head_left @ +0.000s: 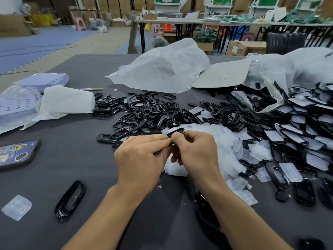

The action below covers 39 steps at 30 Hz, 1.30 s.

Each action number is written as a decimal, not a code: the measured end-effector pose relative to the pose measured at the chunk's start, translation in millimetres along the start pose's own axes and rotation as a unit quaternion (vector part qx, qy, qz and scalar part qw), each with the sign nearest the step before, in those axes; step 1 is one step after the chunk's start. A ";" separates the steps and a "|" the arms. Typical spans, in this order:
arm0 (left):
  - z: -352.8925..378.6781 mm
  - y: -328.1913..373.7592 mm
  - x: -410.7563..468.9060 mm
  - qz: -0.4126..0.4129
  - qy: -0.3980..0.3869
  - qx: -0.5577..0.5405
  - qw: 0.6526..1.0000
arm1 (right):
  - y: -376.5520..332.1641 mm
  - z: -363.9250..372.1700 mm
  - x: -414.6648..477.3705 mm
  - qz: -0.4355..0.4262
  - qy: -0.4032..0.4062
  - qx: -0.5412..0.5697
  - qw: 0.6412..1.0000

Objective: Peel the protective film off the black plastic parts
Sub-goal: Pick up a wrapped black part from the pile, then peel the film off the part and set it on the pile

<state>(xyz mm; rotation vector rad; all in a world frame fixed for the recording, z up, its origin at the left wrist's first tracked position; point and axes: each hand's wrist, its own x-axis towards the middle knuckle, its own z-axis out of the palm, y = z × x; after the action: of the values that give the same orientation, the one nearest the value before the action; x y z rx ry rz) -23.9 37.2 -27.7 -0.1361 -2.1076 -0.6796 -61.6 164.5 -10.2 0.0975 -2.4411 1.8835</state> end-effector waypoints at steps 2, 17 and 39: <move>-3.9 1.5 2.8 -0.098 -0.050 -0.077 0.991 | 0.0 -4.0 3.6 0.000 0.000 -0.003 1.000; -5.0 -35.8 21.8 -0.465 0.001 -0.264 0.845 | 3.7 -24.0 9.0 -0.180 0.040 -0.250 0.951; 1.8 -27.4 17.4 -0.459 -0.035 -0.332 0.824 | 8.7 -21.7 12.3 -0.141 0.043 -0.124 0.981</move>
<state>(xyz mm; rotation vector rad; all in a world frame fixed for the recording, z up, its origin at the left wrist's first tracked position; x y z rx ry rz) -44.9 12.3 -26.3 0.5263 -1.8243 -1.9928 -74.5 187.5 -12.1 0.3240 -2.4283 1.4304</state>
